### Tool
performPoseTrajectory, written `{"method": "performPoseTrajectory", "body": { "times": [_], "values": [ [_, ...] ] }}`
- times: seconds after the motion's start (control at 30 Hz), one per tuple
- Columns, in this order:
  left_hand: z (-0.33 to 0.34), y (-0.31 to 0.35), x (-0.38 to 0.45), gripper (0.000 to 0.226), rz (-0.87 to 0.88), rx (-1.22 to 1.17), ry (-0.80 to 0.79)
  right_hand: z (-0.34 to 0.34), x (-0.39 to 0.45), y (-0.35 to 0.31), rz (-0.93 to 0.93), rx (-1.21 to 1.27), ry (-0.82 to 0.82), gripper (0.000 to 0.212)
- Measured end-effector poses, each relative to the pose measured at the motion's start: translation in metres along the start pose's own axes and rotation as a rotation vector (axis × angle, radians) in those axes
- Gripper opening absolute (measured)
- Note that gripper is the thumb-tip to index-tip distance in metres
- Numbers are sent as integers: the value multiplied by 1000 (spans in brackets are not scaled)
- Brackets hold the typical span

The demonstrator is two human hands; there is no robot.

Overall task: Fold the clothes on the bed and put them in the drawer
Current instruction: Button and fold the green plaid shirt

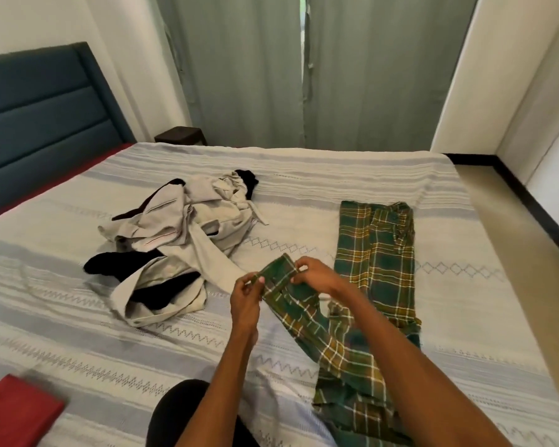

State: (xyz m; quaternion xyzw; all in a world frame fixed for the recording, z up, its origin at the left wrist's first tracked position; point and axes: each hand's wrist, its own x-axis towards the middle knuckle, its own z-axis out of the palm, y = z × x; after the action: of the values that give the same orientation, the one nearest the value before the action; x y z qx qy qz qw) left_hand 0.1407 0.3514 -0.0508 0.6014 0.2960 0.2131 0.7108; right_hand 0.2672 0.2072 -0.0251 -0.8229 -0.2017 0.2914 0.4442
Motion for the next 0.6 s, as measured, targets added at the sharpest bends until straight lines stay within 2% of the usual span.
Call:
{"method": "performPoseTrajectory", "body": {
  "times": [0.1, 0.17, 0.27, 0.4, 0.6],
  "values": [
    [51, 21, 14, 31, -30, 59, -288, -62, -13, -8, -21, 120, 66, 25],
    [91, 31, 23, 28, -49, 71, -375, -101, -14, -7, -20, 141, 143, 26],
    [141, 44, 39, 19, -18, 56, -305, -144, -11, -4, -22, 117, 224, 23],
    [218, 56, 74, 24, -9, 116, -290, -202, 1, 3, -19, -64, 438, 23],
    [313, 49, 146, 17, 2, 130, -335, -270, 54, 39, 76, -57, 495, 29]
  ]
}}
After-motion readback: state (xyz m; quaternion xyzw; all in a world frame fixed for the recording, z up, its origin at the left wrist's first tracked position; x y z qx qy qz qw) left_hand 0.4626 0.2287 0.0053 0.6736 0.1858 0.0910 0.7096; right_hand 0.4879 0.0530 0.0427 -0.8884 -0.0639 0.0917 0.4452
